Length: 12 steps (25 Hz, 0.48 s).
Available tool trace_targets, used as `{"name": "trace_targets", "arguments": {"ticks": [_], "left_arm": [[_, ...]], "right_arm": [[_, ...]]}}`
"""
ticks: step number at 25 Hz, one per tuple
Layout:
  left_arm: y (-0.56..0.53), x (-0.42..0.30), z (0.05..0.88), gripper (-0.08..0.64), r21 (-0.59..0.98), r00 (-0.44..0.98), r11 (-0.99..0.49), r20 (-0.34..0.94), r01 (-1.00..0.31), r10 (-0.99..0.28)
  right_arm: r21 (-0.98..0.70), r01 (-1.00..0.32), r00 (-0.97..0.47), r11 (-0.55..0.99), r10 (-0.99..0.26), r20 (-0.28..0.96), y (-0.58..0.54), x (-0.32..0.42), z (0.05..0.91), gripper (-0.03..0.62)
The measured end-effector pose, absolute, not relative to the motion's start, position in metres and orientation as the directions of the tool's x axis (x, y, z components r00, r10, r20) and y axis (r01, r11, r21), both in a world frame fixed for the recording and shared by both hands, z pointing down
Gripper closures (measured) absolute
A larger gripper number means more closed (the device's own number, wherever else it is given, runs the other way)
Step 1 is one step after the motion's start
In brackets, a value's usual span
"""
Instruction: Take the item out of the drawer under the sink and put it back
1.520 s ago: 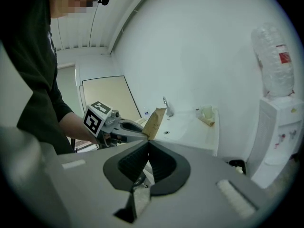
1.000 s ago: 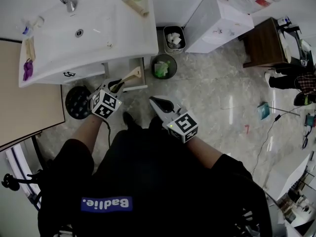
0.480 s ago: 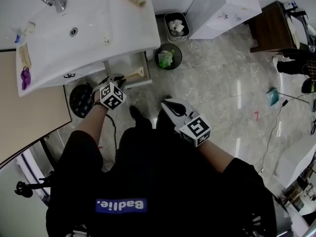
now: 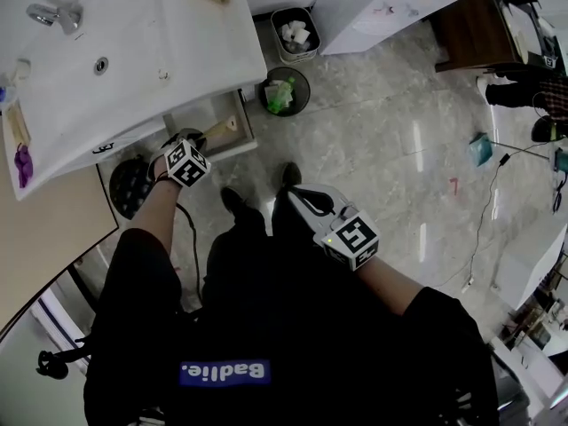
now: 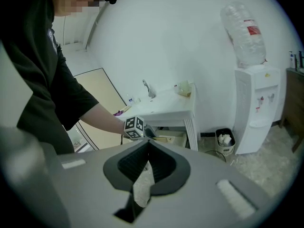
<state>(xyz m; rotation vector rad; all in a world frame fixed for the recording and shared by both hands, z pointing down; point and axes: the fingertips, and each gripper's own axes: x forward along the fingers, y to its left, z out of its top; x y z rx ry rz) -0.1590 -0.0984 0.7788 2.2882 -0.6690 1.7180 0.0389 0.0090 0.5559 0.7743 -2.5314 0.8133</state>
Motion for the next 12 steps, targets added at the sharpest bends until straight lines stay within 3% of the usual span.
{"name": "trace_targets", "arguments": {"ticks": [12], "left_arm": [[-0.111,-0.158,0.847,0.512,-0.062,0.193,-0.897,0.968,-0.438,-0.162]], "right_arm": [[-0.43,-0.653,-0.733,0.624,-0.376,0.567,0.024,0.063,0.589,0.591]]}}
